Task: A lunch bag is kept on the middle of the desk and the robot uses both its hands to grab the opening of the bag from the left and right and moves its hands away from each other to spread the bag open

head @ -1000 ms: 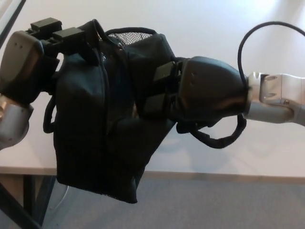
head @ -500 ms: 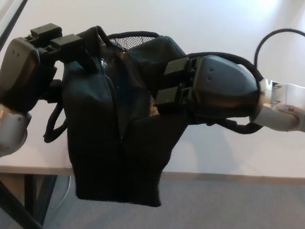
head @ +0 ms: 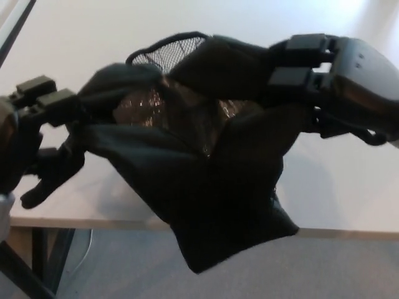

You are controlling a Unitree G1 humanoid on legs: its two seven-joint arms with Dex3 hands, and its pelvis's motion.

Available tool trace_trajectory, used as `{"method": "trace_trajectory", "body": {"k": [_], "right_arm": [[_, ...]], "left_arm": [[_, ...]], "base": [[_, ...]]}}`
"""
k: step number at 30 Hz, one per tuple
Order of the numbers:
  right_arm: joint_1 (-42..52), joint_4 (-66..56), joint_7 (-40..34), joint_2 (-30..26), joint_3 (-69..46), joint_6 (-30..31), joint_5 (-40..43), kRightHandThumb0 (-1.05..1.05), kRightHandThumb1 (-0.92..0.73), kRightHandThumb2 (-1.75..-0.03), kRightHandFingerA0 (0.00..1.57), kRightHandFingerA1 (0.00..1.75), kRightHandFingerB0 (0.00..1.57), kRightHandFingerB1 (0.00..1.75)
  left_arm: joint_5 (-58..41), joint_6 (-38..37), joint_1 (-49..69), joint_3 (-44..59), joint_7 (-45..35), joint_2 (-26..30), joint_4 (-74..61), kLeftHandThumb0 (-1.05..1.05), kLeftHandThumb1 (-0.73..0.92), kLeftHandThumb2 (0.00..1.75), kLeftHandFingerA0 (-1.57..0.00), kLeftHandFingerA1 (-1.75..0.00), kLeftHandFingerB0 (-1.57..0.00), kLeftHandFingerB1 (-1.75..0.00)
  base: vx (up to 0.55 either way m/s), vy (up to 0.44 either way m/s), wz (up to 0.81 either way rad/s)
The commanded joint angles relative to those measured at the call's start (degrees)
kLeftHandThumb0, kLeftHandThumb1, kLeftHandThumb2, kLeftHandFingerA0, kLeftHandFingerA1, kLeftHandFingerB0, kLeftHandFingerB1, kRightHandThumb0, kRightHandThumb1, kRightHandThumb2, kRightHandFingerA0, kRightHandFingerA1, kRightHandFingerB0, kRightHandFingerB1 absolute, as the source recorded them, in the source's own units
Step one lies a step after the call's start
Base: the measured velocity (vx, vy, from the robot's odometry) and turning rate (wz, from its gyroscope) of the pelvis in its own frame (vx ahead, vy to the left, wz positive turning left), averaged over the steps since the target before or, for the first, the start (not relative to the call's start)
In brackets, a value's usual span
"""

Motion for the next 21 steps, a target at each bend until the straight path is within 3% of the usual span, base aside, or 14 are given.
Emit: {"method": "trace_trajectory", "body": {"k": [1, 6, 7, 8, 10, 21], "right_arm": [[9.8, 7.7, -5.9, -6.5, -9.5, -0.8, 9.4, -0.07, -0.67, -0.57, 0.75, 1.75, 0.54, 1.7], [16.0, 12.6, -8.2, -5.7, -13.0, -3.2, 11.4, -0.12, -0.68, -0.58, 0.72, 1.75, 0.53, 1.7], [16.8, 12.9, -8.2, -5.4, -13.6, -3.5, 11.8, -0.13, -0.69, -0.58, 0.72, 1.75, 0.52, 1.72], [17.5, 13.2, -7.7, -4.9, -14.4, -3.9, 12.4, -0.13, -0.69, -0.58, 0.72, 1.75, 0.52, 1.72], [20.5, 12.7, -7.4, -3.5, -16.0, -3.2, 13.3, -0.14, -0.71, -0.58, 0.75, 1.75, 0.54, 1.74], [23.3, 13.6, -7.6, 0.0, -19.9, -1.8, 12.0, -0.15, -0.72, -0.57, 0.74, 1.75, 0.55, 1.75]], "left_arm": [[-3.5, -4.6, 9.7, 7.1, 8.1, 4.0, 5.0, -0.25, 0.37, 1.21, -0.9, -1.48, -0.88, -1.25], [-9.2, -5.6, 13.5, 12.1, 5.4, 1.7, 6.7, -0.21, 0.34, 1.3, -0.97, -1.49, -0.9, -1.27], [-9.3, -6.2, 13.5, 12.7, 5.3, 1.7, 7.1, -0.25, 0.42, 1.12, -0.95, -1.51, -0.85, -1.26], [-9.1, -6.9, 13.2, 13.3, 5.2, 1.7, 7.5, -0.25, 0.42, 1.12, -0.95, -1.51, -0.85, -1.26], [-10.8, -6.8, 13.2, 15.0, 4.2, 1.3, 8.3, -0.19, 0.37, 1.27, -0.95, -1.54, -0.88, -1.13], [-11.0, -5.6, 11.7, 19.3, 1.6, -0.5, 9.4, -0.08, 0.39, 1.3, -0.95, -1.54, -0.9, -1.21]], "base": [[0.0, 0.0, 0.0], [0.0, 0.0, 0.0], [0.0, 0.0, 0.0], [0.0, 0.0, 0.0], [0.0, 0.0, 0.0], [0.0, 0.0, 0.0]]}}
